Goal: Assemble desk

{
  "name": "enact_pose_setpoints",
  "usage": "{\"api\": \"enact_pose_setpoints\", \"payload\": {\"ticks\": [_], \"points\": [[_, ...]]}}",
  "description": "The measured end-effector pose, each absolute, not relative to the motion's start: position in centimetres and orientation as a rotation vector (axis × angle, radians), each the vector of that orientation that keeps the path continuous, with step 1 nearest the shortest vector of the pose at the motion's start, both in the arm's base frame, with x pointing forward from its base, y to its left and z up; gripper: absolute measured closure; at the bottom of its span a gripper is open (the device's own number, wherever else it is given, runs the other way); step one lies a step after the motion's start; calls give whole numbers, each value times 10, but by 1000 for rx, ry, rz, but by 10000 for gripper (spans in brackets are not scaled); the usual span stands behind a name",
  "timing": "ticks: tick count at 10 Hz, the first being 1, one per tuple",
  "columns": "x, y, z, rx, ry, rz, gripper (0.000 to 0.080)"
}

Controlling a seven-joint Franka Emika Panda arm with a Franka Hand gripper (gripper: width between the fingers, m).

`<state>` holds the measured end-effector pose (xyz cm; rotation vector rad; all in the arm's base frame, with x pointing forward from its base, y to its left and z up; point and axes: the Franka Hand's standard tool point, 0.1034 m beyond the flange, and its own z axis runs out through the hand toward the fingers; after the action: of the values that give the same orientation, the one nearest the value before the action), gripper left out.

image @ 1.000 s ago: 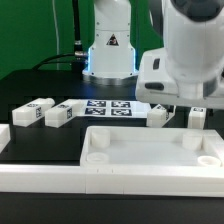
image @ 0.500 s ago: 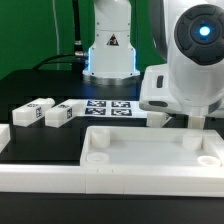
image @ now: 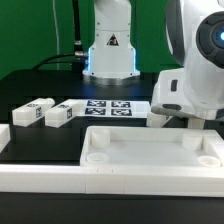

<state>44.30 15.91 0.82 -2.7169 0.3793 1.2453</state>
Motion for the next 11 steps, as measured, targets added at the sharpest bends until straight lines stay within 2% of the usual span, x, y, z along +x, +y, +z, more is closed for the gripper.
{"api": "enact_pose_setpoints", "payload": {"ticks": [1, 2, 3, 4, 8, 9, 11], "points": [[444, 158, 8, -2717, 379, 1243, 197], [445, 156, 8, -2716, 383, 1241, 378], [445, 155, 8, -2716, 384, 1241, 378], [445, 155, 8, -2715, 378, 1240, 511], [451, 138, 14, -2700, 366, 1223, 511], [455, 131, 23, -2690, 360, 1229, 511], [469, 117, 56, -2673, 323, 1262, 510]]}}
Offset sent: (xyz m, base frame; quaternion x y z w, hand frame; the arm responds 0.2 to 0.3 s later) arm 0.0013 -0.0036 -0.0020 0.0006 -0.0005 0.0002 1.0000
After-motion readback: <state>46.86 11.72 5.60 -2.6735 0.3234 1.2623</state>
